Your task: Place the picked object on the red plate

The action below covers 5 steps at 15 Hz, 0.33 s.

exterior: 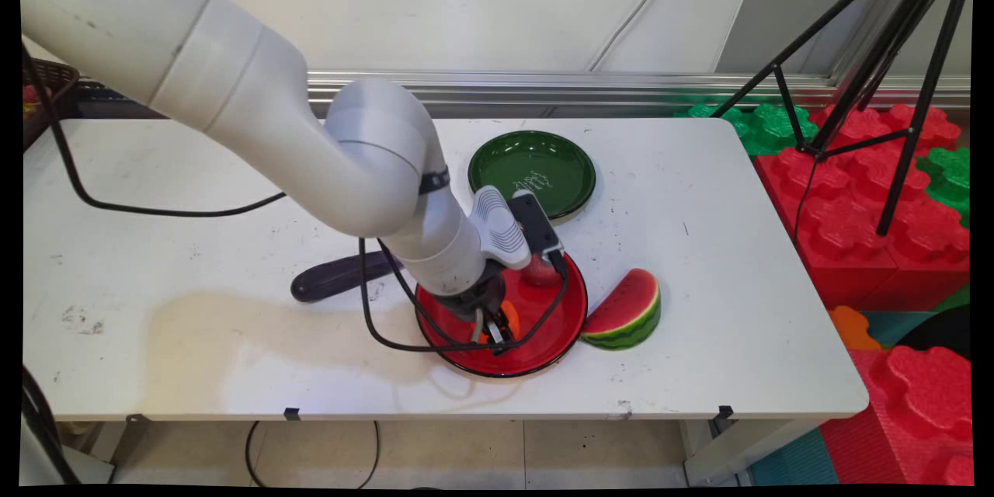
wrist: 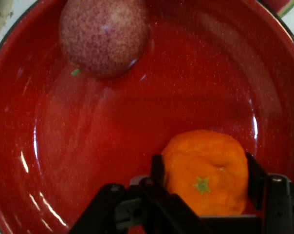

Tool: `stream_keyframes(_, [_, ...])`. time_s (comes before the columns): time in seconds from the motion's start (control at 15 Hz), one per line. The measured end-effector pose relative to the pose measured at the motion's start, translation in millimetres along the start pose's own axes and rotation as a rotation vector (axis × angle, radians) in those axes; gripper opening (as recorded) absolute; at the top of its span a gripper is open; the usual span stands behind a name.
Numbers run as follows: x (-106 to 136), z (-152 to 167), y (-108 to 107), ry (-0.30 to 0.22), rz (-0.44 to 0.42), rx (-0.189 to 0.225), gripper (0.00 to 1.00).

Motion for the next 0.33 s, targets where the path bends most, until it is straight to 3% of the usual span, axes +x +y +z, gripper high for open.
stream_keyframes(0.07, [-0.3,3.6,0.4,0.001,0.002,0.000,0.00])
stream_keyframes(0.13, [-0.6,6.6,0.5,0.003,0.005,0.001,1.00])
stream_keyframes(0.33, [-0.8,12.6,-0.5,0.010,0.018,0.004,1.00])
